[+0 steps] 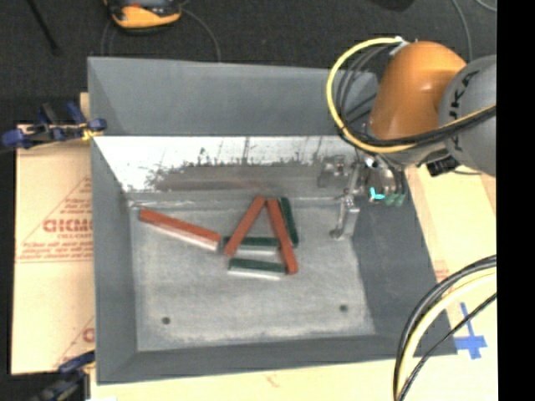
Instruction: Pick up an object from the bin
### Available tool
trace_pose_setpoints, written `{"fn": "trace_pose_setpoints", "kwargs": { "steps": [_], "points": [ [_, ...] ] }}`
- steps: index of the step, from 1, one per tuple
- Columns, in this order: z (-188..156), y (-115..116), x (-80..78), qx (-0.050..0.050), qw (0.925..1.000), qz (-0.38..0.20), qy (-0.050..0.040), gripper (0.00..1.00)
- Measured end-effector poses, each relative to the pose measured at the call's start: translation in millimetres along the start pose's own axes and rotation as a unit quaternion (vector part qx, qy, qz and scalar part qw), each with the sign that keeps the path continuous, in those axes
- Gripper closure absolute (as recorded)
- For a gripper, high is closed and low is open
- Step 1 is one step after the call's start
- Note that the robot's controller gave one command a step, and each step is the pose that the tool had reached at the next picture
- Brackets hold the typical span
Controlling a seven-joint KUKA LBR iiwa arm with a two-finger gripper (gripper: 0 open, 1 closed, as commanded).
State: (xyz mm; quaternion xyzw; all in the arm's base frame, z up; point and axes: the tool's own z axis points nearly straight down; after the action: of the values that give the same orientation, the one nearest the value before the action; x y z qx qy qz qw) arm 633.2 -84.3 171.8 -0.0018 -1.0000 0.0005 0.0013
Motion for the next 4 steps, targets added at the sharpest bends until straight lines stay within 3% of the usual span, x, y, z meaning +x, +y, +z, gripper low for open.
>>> {"fn": "trace_pose_setpoints", "kwargs": {
  "steps": [2, 3, 4],
  "points": [
    [-3.9, 0.8, -1.8, 0.001, 1.0000, -0.001, -0.0041, 0.00],
    [39.9, 20.4, 8.5, -0.002, 0.9994, -0.034, 0.0015, 0.00],
    [39.4, 20.1, 8.9, -0.002, 0.9994, -0.033, 0.0020, 0.00]
  ]
}}
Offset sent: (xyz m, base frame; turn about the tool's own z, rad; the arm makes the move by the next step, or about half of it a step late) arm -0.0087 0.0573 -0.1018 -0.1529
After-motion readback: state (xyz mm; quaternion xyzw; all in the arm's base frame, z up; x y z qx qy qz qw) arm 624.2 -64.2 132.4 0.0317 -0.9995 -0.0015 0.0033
